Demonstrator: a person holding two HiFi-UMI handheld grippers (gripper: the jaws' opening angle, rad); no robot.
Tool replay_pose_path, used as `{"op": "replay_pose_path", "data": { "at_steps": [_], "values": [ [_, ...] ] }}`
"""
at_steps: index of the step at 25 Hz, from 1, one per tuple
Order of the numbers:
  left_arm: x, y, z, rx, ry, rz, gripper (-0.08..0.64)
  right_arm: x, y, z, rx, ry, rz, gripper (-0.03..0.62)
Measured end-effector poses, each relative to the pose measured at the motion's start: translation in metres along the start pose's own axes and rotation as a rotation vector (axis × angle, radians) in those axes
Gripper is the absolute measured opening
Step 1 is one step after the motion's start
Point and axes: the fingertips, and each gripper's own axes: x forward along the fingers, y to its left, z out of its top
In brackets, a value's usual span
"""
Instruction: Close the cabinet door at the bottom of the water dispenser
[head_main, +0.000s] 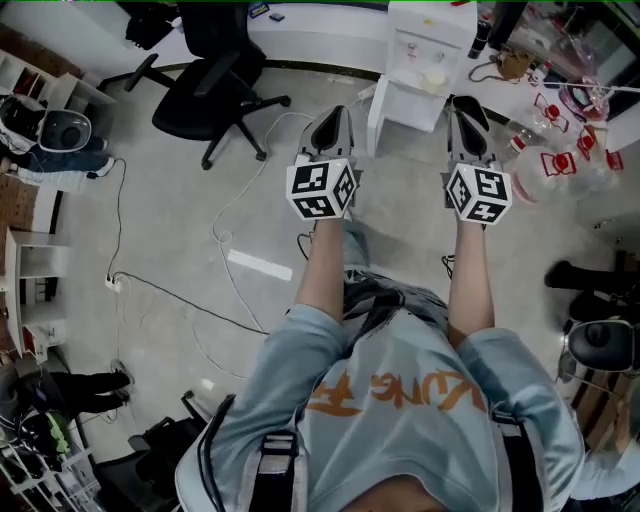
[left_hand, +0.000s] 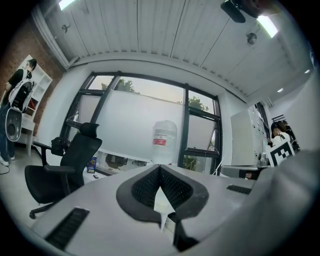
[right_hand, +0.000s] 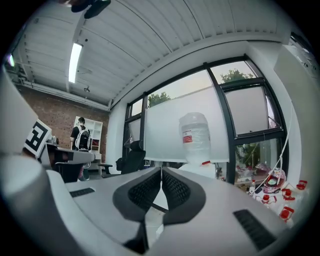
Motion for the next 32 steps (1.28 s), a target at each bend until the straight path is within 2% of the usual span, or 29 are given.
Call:
{"op": "replay_pose_path", "data": {
  "at_steps": [3, 10, 17, 22, 29, 32],
  "values": [
    [0.034, 0.026, -0.005, -0.002, 0.053, -0.009, 0.02, 0.042, 0.008, -0.014, 0.024, 0.038, 0.003, 0.029],
    [0.125, 0.058, -0.042, 0.033, 0.174, -0.128, 0.02, 0.126, -0.005, -0.068, 0.096, 0.141, -0.075, 0.029],
    [0.21, 0.08, -0.078, 0.077, 0.239, -0.233, 0.02, 0.197, -0.025, -0.099, 0.085, 0.2, -0.128, 0.029],
    [0.24, 0.084, -0.117, 0.075, 0.28, -0.256, 0.02, 0.219, -0.031, -0.126, 0.054, 0.236, -0.091, 0.029],
    [0.25, 0.086, -0.196, 0.081, 0.336, -0.207, 0.02, 0.236, -0.032, -0.209, 0.042, 0.31, 0.033, 0.029],
    [0.254, 0.09, -0.234, 0.074, 0.363, -0.183, 0.02, 0.244, -0.038, -0.251, 0.048, 0.351, 0.059, 0.029]
  ]
}}
